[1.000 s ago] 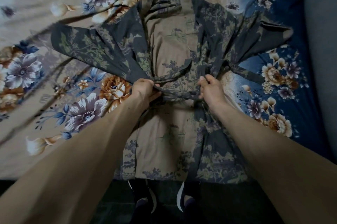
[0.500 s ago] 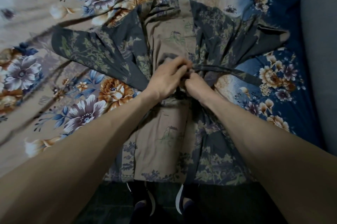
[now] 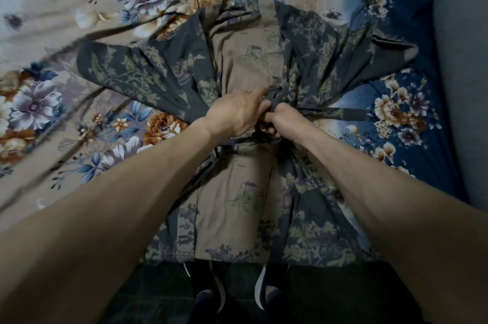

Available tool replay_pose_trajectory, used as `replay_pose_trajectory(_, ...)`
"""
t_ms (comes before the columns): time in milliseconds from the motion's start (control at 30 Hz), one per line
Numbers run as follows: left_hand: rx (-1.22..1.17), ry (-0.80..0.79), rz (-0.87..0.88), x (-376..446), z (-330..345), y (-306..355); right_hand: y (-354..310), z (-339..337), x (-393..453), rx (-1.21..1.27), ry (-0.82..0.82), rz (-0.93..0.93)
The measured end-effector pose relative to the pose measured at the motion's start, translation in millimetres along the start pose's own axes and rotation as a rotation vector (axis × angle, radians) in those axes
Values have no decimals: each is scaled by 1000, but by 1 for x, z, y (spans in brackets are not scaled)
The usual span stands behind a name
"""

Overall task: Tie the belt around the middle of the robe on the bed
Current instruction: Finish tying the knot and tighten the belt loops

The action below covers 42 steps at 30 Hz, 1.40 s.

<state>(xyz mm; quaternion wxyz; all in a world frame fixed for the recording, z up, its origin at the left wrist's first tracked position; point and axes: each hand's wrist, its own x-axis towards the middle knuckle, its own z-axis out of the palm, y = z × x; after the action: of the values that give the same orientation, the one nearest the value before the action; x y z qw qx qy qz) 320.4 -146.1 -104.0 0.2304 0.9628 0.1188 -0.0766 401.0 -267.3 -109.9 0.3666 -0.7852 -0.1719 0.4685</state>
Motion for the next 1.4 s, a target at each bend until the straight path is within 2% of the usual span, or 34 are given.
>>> replay_pose_trajectory(100, -3, 39, -25, -2, -2, -6, 0, -1, 4, 83, 16, 26)
replay_pose_trajectory(200, -38, 40, -56, -4, -5, -9, 0, 0, 11, 250, 125, 85)
replay_pose_trajectory(300, 11, 43, -52, -5, -5, -4, 2, 2, 16, 263, 214, 91)
replay_pose_trajectory(467, -201, 3, -168, -2, 1, 7, 6, 3, 13, 392, 297, 108)
replay_pose_trajectory(600, -185, 68, -176, -6, 3, 11, 8, 0, 11, 266, 315, 46)
replay_pose_trajectory(700, -186, 112, -171, -6, 4, 12, 8, -6, 12, 136, 187, -45)
replay_pose_trajectory(800, -143, 148, -166, -6, 3, 10, 10, -10, 13, -95, 113, -52)
replay_pose_trajectory(933, -151, 124, -237, -3, 5, 9, 10, -12, 10, -249, 271, -93)
replay_pose_trajectory(1167, -264, 35, -276, 3, 5, 7, 2, -9, -1, -457, 394, -290)
replay_pose_trajectory(1233, -323, -7, -298, 4, 4, 7, 1, -6, -1, -497, 445, -249)
replay_pose_trajectory(1333, -483, -29, -373, 6, 6, 5, 1, 0, -1, -516, 514, -90)
replay_pose_trajectory(1400, -584, -65, -416, 8, 8, 5, 1, 4, 0, -439, 543, 5)
